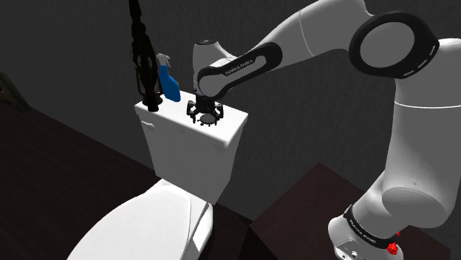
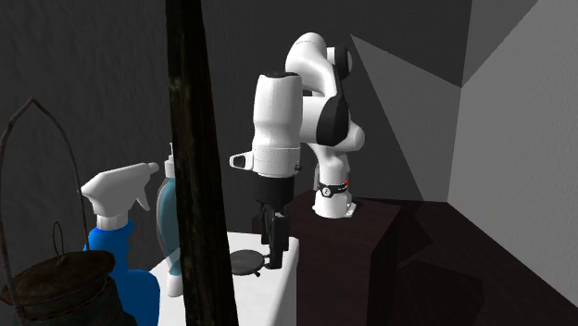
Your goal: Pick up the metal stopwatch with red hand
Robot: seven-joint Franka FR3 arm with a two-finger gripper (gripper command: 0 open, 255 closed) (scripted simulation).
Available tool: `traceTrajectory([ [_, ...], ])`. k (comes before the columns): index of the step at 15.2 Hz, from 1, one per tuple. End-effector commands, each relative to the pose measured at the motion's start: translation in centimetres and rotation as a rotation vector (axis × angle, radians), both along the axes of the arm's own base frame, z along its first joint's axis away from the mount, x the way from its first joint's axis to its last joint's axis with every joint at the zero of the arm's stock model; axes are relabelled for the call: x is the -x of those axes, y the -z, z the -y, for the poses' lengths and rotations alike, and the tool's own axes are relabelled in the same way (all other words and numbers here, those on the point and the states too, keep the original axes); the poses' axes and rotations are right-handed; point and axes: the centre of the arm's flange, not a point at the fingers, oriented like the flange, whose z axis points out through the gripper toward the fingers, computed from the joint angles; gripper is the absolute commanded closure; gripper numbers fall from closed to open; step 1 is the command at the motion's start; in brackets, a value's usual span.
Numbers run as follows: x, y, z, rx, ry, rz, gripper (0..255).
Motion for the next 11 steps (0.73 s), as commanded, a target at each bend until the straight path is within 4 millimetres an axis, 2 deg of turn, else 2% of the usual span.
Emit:
traceTrajectory([
  [1,0.06,0.8,-0.07,0.0,0.0,0.0,0],
  [2,0.05,0.8,-0.07,0.0,0.0,0.0,0],
  [3,-0.01,0.86,-0.07,0.0,0.0,0.0,255],
  [11,0.13,0.86,-0.09,0.0,0.0,0.0,255],
])
